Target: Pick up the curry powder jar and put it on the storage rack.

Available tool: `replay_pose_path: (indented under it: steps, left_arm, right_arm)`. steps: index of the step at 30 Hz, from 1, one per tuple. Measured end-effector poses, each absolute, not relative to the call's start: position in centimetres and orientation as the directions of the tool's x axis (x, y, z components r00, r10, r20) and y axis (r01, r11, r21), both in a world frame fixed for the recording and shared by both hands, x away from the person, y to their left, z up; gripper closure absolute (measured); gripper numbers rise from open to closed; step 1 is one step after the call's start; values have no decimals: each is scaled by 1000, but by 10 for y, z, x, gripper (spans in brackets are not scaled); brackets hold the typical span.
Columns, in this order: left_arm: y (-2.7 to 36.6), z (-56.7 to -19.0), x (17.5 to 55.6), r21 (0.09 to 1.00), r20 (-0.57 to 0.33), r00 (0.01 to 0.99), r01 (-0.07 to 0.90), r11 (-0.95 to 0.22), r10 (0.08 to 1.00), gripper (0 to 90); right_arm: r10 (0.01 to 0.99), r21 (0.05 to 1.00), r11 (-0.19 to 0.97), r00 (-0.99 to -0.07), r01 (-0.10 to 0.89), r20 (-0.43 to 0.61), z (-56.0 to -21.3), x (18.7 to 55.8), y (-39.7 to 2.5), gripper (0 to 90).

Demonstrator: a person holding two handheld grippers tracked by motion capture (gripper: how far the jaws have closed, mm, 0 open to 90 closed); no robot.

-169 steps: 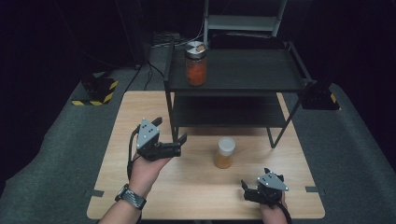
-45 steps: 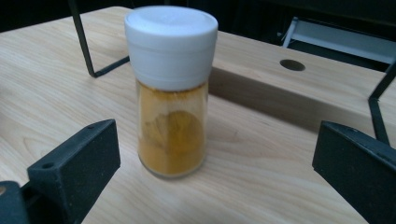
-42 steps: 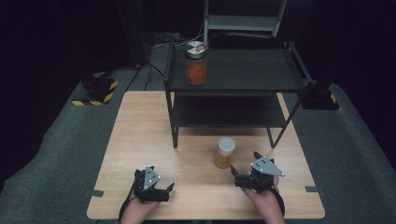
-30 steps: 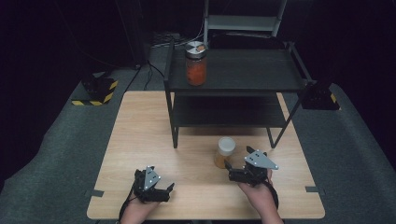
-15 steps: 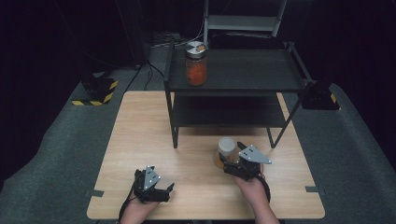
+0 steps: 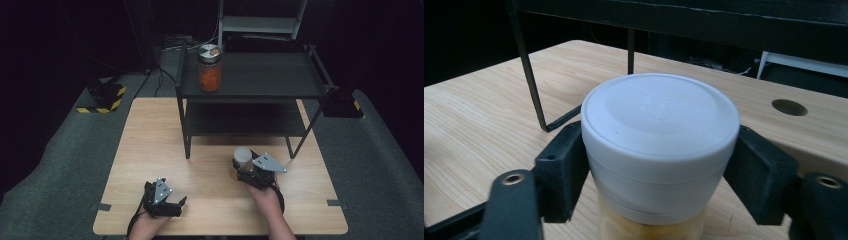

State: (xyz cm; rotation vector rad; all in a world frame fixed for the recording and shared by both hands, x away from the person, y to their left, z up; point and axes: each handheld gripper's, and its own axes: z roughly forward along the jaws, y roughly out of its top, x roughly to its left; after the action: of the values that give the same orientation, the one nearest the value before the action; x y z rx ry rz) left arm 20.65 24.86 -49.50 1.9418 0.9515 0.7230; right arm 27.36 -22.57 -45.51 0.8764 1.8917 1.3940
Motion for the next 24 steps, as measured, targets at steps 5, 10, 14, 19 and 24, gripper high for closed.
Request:
replay_pose_path:
  steps: [5,10,14,19,24]
  left_arm:
    - [249,-495,207,865,128,547,346,-362,827,9]
    - [250,-495,207,866,125,550,346,-362,826,9]
    - [250,-495,207,867,120,550,347,-357,826,9]
    - [250,-495,207,864,124,554,348,-365,823,9]
    - [250,-494,208,861,127,557,349,-370,821,9]
  right_arm:
    - [808,968,206,-583,144,-86,-458,274,-226,329]
    - [806,966,210,-586,150,-85,-456,273,-226,331]
    - [805,967,202,-588,152,-76,-454,273,-228,332]
    - [812,968,198,-579,155,-74,-447,266,-230,332]
    - [811,973,194,-578,123,-89,-440,256,-235,332]
